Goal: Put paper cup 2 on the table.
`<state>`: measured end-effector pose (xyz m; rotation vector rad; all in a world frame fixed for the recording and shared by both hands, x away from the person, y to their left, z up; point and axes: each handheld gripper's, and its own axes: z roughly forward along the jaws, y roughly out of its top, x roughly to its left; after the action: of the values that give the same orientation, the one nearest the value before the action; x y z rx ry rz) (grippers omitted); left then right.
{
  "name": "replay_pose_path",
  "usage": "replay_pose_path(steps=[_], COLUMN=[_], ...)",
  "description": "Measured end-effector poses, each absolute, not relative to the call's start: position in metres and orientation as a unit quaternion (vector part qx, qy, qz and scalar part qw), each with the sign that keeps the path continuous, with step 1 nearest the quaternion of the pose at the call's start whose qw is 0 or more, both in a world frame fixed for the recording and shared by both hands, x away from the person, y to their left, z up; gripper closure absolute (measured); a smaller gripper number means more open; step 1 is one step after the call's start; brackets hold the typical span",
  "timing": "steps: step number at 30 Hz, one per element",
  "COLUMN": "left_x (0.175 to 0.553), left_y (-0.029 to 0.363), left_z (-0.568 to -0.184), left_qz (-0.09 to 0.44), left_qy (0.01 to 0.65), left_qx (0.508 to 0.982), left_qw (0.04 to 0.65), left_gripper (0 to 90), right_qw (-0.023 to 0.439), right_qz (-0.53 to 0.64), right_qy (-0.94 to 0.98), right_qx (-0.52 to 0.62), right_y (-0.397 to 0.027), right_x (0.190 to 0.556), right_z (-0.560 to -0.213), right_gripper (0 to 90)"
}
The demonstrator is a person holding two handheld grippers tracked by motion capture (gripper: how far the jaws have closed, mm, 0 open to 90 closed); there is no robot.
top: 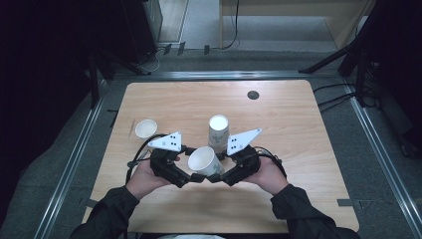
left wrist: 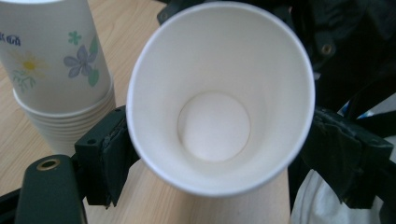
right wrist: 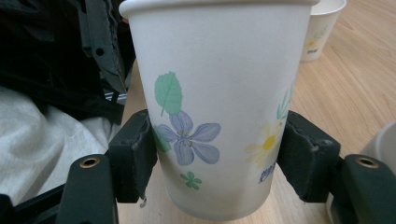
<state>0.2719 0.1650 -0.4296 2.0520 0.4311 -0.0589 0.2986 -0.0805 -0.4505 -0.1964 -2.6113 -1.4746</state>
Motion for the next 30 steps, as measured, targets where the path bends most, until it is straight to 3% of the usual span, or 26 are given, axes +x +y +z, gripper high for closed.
replay_pose_path(steps=[5,21,30], left_x=[0.270,0.268,0.268], left_y=[0.166,0.164,0.168], left_z=[-0.430,-0.430,-0.428], left_qz=[-0.027,-0.010,0.002], left_qy=[0.186,0.189,0.188], left_qx=[0.831,0.836,0.841], left_qw=[0.523,0.515,0.508], left_gripper=[15.8,25.2,26.6], right_qw=[0.079,0.090,0.073], right_qz=[-0.488,-0.481,-0.460], right_qy=[-0.867,-0.870,-0.883], right_qx=[-0.061,-0.062,-0.063], right_y=[-0.074,-0.068,-0.066], right_x=[0.298,0.297,0.298], right_z=[-0.452,-0.455,-0.460], right_gripper=[33.8,33.7,26.2])
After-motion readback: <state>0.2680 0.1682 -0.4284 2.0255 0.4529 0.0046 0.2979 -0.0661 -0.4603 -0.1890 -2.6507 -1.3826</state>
